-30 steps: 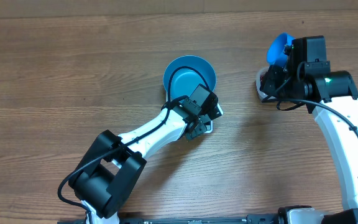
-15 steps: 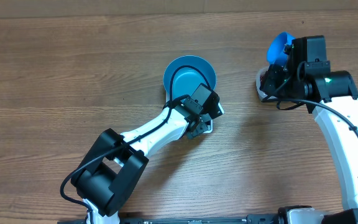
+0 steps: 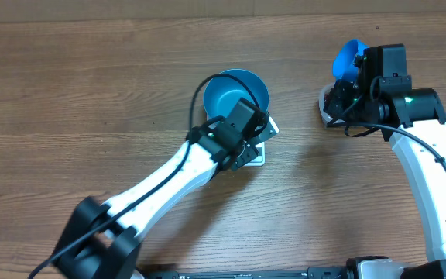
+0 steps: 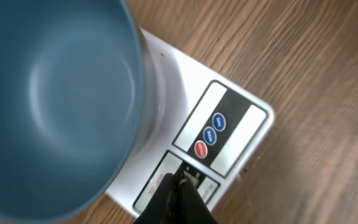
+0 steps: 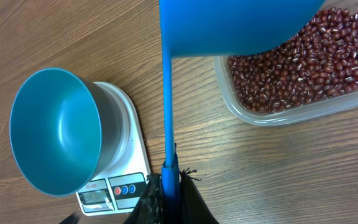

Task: Scoop item into bowl and weigh 150g on scale
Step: 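Raise left gripper off the scale and hold above display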

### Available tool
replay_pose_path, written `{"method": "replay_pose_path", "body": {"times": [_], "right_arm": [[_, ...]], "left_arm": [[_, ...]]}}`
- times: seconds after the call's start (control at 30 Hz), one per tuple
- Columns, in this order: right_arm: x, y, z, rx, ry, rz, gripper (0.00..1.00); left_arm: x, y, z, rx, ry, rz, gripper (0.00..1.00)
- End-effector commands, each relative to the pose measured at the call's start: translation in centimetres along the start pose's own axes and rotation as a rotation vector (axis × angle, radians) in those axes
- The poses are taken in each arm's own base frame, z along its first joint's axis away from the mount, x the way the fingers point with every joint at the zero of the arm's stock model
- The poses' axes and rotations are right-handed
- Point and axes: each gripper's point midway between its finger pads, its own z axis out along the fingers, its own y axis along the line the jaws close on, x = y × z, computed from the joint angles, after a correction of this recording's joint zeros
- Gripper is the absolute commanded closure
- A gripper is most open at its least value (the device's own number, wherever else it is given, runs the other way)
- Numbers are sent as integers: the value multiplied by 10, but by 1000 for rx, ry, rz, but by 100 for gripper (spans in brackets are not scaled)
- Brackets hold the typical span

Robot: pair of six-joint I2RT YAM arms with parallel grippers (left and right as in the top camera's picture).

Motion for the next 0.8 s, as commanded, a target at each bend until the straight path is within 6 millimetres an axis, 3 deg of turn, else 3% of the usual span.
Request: {"method": "replay_pose_path", "body": {"times": [0.0, 0.13, 0.23, 0.33, 0.47, 0.57, 0.77], "right_arm": [[-10, 3, -8, -5, -36, -2, 96], [-10, 3, -8, -5, -37, -2, 96], [-11, 3, -8, -6, -40, -3, 96], [-11, 3, -8, -8, -42, -3, 96], [-11, 3, -8, -8, -42, -3, 96], [-11, 3, -8, -6, -39, -3, 96], [-11, 3, -8, -6, -39, -3, 96]], "left_arm": [[-5, -8, -27, 55, -44, -74, 96], [-2, -16, -34, 110, -34, -205, 96], [-6, -12, -36, 109, -39, -358, 96], [-10, 2, -46, 98, -30, -495, 96], [-1, 35, -74, 87, 28, -721, 96], [11, 41, -88, 129, 80, -766, 96], [58, 11, -78, 198, 258, -605, 96]]}}
